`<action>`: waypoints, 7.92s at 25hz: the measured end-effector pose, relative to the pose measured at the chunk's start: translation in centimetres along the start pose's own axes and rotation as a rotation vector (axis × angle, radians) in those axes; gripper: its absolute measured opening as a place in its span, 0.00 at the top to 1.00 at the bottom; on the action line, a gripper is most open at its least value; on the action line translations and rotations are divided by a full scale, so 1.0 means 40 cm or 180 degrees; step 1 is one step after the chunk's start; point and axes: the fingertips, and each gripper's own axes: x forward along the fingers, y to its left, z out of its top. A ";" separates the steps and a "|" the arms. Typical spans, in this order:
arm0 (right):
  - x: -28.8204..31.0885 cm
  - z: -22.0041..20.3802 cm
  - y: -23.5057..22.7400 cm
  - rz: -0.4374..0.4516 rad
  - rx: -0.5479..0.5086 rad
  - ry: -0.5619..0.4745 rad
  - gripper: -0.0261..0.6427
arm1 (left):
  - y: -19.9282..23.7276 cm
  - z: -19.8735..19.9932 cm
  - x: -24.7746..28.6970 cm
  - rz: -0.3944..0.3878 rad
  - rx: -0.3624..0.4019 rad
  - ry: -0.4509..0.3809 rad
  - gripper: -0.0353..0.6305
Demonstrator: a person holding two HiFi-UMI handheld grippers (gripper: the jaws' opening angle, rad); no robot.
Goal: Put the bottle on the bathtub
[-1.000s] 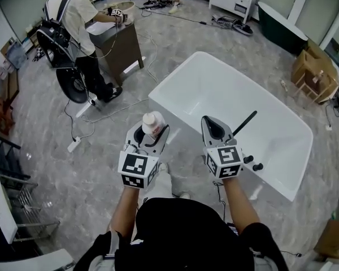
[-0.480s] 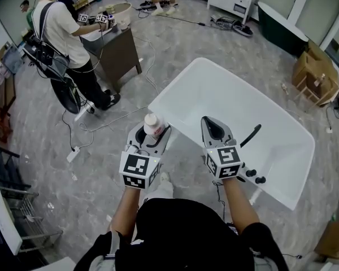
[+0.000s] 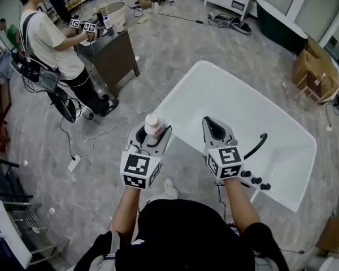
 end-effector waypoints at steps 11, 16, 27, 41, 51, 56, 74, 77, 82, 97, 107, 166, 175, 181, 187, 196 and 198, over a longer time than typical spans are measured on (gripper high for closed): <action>0.163 0.002 -0.026 -0.0241 0.0068 0.0184 0.92 | 0.139 -0.001 0.137 -0.0295 -0.0051 0.0116 0.59; 0.188 -0.040 -0.029 -0.0322 0.0124 0.0273 0.92 | 0.163 -0.045 0.172 -0.0362 -0.0013 0.0175 0.59; 0.218 -0.112 -0.060 -0.0348 0.0182 0.0438 0.92 | 0.155 -0.125 0.238 -0.0466 -0.0089 0.0333 0.59; 0.270 -0.272 -0.145 -0.0203 0.0317 0.0832 0.92 | 0.108 -0.281 0.361 -0.0460 -0.0205 0.0674 0.59; 0.297 -0.428 -0.205 -0.0169 0.0462 0.1128 0.92 | 0.074 -0.433 0.465 -0.0514 -0.0274 0.0968 0.59; 0.287 -0.514 -0.254 -0.0189 0.0575 0.1304 0.92 | 0.031 -0.513 0.520 -0.0569 -0.0320 0.1141 0.59; 0.321 -0.799 -0.292 -0.0086 0.0697 0.1774 0.92 | -0.022 -0.818 0.619 -0.0607 -0.0468 0.1648 0.59; 0.332 -0.840 -0.285 -0.0055 0.0708 0.1834 0.92 | -0.030 -0.868 0.631 -0.0623 -0.0483 0.1720 0.59; 0.335 -0.893 -0.286 -0.0038 0.0739 0.1923 0.92 | -0.038 -0.924 0.651 -0.0640 -0.0562 0.1817 0.59; 0.343 -1.014 -0.289 0.0025 0.0740 0.2111 0.92 | -0.026 -1.078 0.750 -0.0589 -0.0389 0.1915 0.59; 0.347 -1.060 -0.265 0.0102 0.0746 0.2184 0.92 | -0.042 -1.128 0.781 -0.0577 -0.0374 0.1850 0.59; 0.331 -1.039 -0.250 0.0044 0.0719 0.2157 0.92 | -0.084 -1.108 0.739 -0.0654 0.0008 0.1514 0.59; 0.327 -0.947 -0.241 0.0034 0.0595 0.2035 0.92 | -0.058 -1.055 0.661 -0.0617 0.0098 0.1566 0.59; 0.323 -0.874 -0.230 0.0007 0.0519 0.1941 0.92 | -0.038 -1.004 0.616 -0.0644 -0.0064 0.1594 0.64; 0.347 -0.762 -0.204 0.0089 0.0348 0.1774 0.92 | -0.002 -0.904 0.593 -0.0589 -0.0075 0.1494 0.72; 0.341 -0.577 -0.211 -0.0011 0.0196 0.1467 0.92 | 0.025 -0.690 0.565 -0.0518 -0.0063 0.1248 0.88; 0.333 -0.533 -0.223 -0.0042 0.0171 0.1379 0.92 | 0.018 -0.617 0.572 -0.0544 -0.0029 0.1118 0.91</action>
